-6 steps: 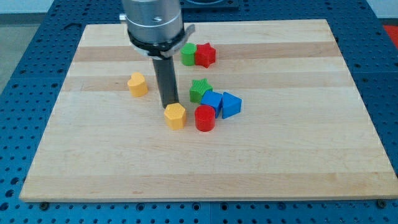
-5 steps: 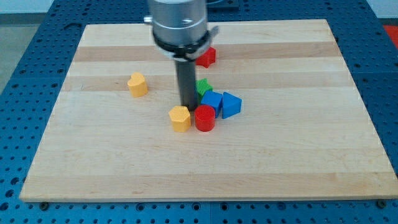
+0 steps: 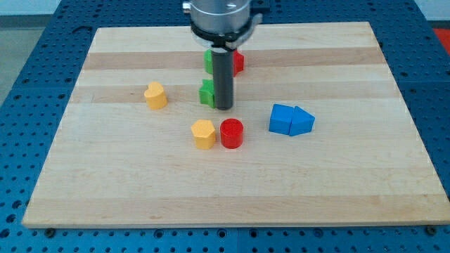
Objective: Push the green star into the green circle
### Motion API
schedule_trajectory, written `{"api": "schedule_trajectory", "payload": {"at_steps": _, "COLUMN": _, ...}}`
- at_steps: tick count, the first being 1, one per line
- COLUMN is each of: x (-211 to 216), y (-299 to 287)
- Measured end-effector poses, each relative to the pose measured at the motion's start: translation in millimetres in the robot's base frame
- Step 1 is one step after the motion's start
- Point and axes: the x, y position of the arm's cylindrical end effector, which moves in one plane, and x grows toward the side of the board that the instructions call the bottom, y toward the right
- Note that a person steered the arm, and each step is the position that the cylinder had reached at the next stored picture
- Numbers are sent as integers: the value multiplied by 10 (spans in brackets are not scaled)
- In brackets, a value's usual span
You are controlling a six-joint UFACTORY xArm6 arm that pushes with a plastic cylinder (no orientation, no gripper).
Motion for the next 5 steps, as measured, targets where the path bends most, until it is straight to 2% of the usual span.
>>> {"api": "schedule_trajectory", "payload": {"at_steps": 2, "x": 97, "y": -65}}
{"api": "schedule_trajectory", "payload": {"at_steps": 4, "x": 72, "y": -374}}
{"api": "schedule_trajectory", "payload": {"at_steps": 5, "x": -201, "y": -374}}
